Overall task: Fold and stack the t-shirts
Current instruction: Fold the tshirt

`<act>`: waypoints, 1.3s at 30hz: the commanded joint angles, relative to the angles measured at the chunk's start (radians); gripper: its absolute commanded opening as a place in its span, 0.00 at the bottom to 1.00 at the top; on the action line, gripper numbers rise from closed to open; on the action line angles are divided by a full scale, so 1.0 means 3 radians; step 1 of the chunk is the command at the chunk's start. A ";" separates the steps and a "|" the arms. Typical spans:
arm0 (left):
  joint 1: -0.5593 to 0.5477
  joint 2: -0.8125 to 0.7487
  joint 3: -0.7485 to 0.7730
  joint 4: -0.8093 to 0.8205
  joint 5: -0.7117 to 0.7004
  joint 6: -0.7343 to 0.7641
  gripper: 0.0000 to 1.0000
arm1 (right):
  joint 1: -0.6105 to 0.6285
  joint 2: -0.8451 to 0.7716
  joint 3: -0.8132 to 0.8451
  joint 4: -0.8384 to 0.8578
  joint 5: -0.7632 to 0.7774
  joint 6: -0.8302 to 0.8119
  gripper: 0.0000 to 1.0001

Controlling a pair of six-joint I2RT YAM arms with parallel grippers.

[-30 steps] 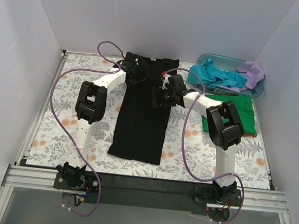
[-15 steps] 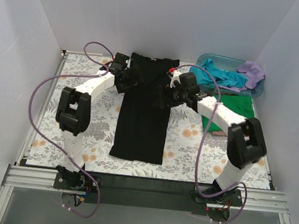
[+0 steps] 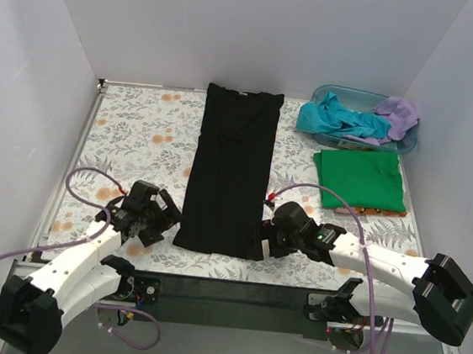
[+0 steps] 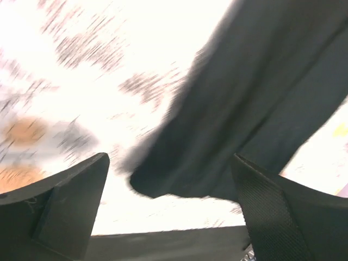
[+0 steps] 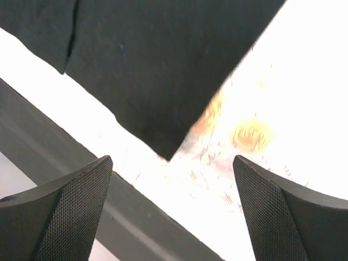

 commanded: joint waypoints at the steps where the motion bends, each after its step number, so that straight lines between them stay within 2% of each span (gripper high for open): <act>1: -0.0103 -0.0397 -0.0225 -0.0039 0.0180 -0.0323 0.91 | 0.0164 -0.0215 -0.0102 0.0161 0.0285 0.0493 0.97; 2: -0.0103 -0.0463 -0.0271 -0.0034 0.0232 -0.0363 0.81 | 0.0179 -0.0220 -0.0138 0.0171 0.0306 0.0555 0.95; 4: -0.0113 -0.0439 -0.0333 -0.0105 0.0172 -0.0409 0.74 | 0.0220 -0.0210 -0.0220 0.0268 0.0306 0.0672 0.93; 5: -0.0113 -0.0352 -0.0354 -0.0095 0.0227 -0.0415 0.65 | 0.0235 -0.0200 -0.0240 0.0314 0.0306 0.0713 0.88; 7: -0.0123 -0.0229 -0.0410 0.0023 0.0263 -0.0410 0.53 | 0.0266 -0.0139 -0.0276 0.0441 0.0306 0.0744 0.78; 9: -0.0118 -0.0030 -0.0440 0.0109 0.0319 -0.0374 0.44 | 0.0292 -0.0062 -0.0256 0.0463 0.0306 0.0750 0.75; 11: -0.0128 0.0108 -0.0497 0.0237 0.0391 -0.0349 0.40 | 0.0312 0.0066 -0.0240 0.0483 0.0306 0.0806 0.72; 12: -0.0128 0.0124 -0.0522 0.0278 0.0416 -0.0358 0.34 | 0.0327 0.0107 -0.0235 0.0488 0.0306 0.0816 0.70; 13: -0.0133 0.0139 -0.0583 0.0324 0.0437 -0.0369 0.26 | 0.0338 0.0188 -0.0220 0.0503 0.0306 0.0831 0.66; 15: -0.0144 0.0134 -0.0594 0.0345 0.0463 -0.0364 0.14 | 0.0358 0.0255 -0.0210 0.0504 0.0306 0.0882 0.59; 16: -0.0154 0.0119 -0.0599 0.0340 0.0442 -0.0364 0.00 | 0.0373 0.0301 -0.0205 0.0509 0.0402 0.0898 0.52; 18: -0.0174 0.0027 -0.0619 0.0335 0.0447 -0.0384 0.00 | 0.0414 0.0332 -0.0174 0.0509 0.0438 0.0913 0.41; 19: -0.0185 -0.0019 -0.0630 0.0325 0.0488 -0.0399 0.00 | 0.0425 0.0337 -0.0174 0.0498 0.0423 0.0923 0.30; 25: -0.0450 -0.0657 -0.0691 -0.0053 0.0361 -0.0777 0.00 | 0.0716 0.0021 -0.0240 0.0162 0.0658 0.1173 0.01; 29: -0.0604 -0.1030 -0.0625 -0.0406 0.0299 -0.0921 0.00 | 0.0920 -0.0215 -0.0286 0.0018 0.0751 0.1302 0.01; 32: -0.0614 -0.1179 -0.0604 -0.0427 0.0406 -0.0926 0.00 | 0.1033 -0.0302 -0.0261 0.0002 0.0725 0.1307 0.01; 34: -0.0614 -0.1185 -0.0548 -0.0432 0.0422 -0.0916 0.00 | 0.1038 -0.0322 -0.0220 -0.0013 0.0750 0.1287 0.01; 39: -0.0614 -0.1012 -0.0206 -0.0223 0.0304 -0.0778 0.00 | 0.0972 -0.0368 0.0025 -0.0202 0.1200 0.1133 0.01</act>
